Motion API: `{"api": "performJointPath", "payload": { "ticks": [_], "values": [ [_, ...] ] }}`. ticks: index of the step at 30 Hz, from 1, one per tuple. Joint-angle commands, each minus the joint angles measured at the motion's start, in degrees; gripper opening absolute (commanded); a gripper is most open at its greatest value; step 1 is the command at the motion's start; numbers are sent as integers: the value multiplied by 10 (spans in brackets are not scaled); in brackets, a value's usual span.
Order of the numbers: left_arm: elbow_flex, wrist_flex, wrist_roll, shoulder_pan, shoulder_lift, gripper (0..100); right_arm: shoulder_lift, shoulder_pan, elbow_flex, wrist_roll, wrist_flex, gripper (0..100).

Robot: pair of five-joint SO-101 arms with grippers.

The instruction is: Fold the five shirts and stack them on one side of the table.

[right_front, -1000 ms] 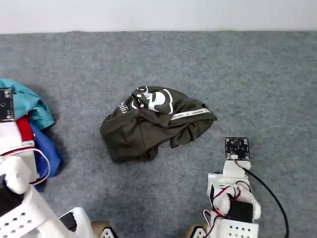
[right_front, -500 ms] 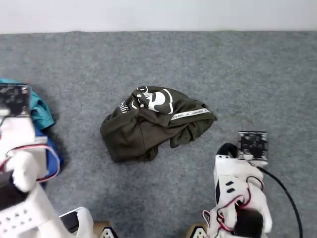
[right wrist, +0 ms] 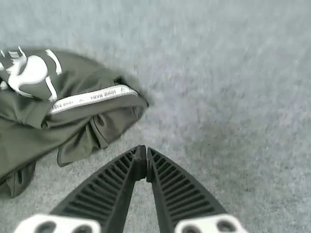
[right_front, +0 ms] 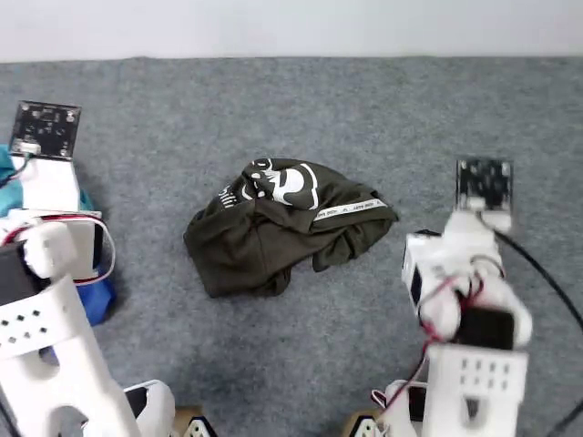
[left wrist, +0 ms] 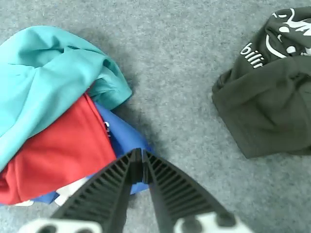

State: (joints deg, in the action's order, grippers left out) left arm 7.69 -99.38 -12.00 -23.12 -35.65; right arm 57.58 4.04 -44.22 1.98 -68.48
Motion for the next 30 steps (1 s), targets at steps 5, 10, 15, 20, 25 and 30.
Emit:
{"api": "performJointPath", "payload": {
  "ticks": [5,10,15,20,25,30],
  "values": [
    [-18,-11,6,-111,-12,6,-195,-101,137,133,0,9],
    [-17,-12,3,-148,-12,6,-291,-202,201,166,0,11],
    [27,-12,2,-146,-13,6,-392,-257,259,200,5,114],
    [64,-12,2,-148,-13,6,-502,-272,344,174,6,205],
    [72,-12,4,-148,-13,6,-630,-286,446,173,5,205],
    [72,-11,4,-148,-13,6,-733,-297,526,171,-6,205]
  ]
}}
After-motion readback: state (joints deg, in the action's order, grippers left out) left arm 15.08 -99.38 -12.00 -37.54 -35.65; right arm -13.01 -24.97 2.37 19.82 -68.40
